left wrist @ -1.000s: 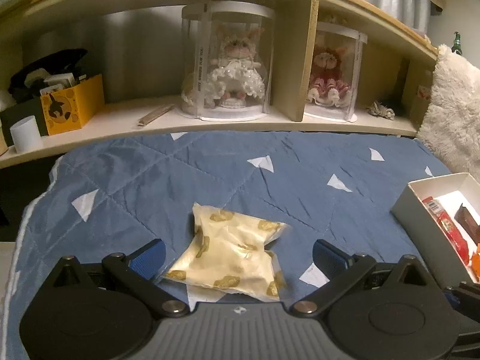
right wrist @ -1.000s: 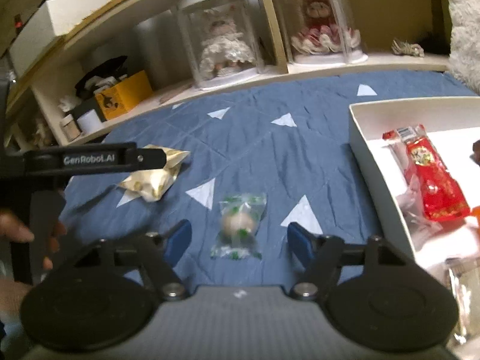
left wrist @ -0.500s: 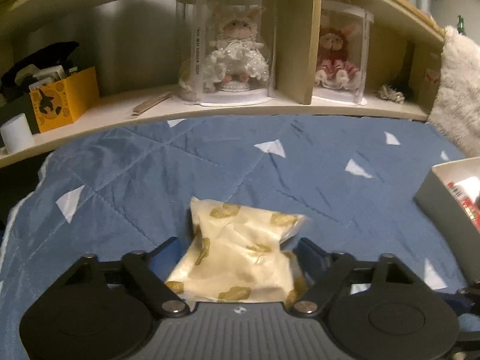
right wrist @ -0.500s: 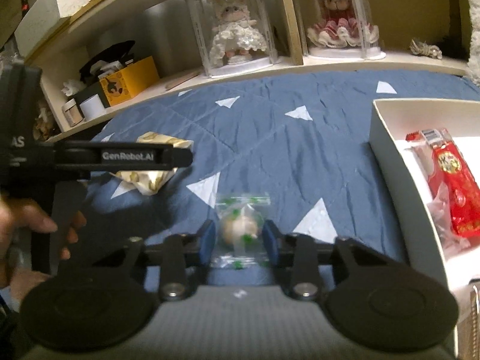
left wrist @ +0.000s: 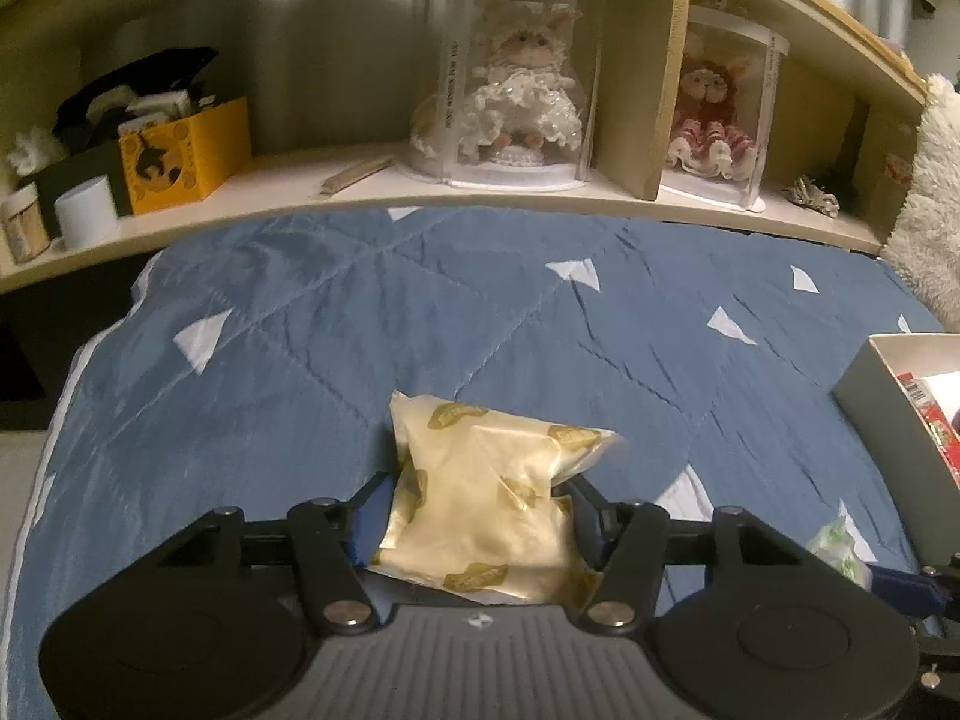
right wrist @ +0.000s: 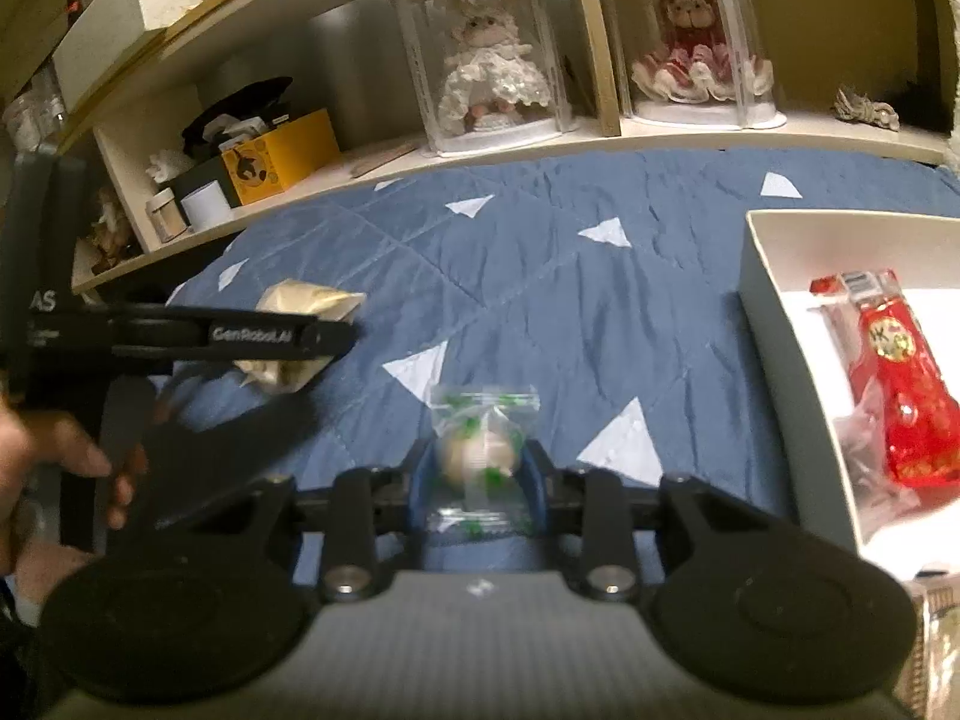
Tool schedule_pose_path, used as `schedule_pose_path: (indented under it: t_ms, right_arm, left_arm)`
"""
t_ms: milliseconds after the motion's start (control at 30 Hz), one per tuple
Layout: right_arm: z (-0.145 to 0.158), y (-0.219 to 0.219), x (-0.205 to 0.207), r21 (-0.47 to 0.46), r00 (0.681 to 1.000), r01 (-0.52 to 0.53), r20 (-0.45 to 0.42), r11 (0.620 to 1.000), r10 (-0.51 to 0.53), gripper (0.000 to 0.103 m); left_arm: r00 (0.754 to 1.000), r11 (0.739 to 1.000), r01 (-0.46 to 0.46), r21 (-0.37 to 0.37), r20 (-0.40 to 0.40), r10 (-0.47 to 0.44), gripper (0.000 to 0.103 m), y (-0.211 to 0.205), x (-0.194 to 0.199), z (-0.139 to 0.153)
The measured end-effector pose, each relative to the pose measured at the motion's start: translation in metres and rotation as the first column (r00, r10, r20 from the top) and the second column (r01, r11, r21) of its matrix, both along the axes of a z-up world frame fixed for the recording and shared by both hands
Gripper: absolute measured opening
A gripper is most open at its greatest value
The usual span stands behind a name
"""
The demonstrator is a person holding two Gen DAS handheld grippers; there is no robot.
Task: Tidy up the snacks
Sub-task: 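Grasp the cream pillow bag with the left tool while the right grasps the clear candy, then carry the cream bag and clear candy in both tools over the white tray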
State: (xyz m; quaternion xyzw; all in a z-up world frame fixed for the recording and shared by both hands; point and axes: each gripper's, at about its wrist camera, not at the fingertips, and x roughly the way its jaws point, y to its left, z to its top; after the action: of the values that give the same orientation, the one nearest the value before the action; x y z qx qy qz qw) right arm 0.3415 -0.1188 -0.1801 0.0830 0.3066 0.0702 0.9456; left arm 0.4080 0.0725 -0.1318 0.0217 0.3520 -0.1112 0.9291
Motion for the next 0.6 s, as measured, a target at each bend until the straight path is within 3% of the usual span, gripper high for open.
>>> schedule_pose_path:
  t_ms: [133, 600]
  right_arm:
    - [0.007, -0.004, -0.007, 0.009, 1.0, -0.016, -0.005, 1.0, 0.016, 0.036]
    - [0.042, -0.021, -0.04, 0.042, 0.998, -0.046, 0.04, 0.998, 0.044, 0.036]
  left_arm:
    - [0.999, 1.0, -0.031, -0.005, -0.021, 0.031, 0.06, 0.0, -0.013, 0.014]
    - [0.998, 0.999, -0.047, -0.022, 0.028, 0.048, 0.06, -0.018, -0.086, 0.072]
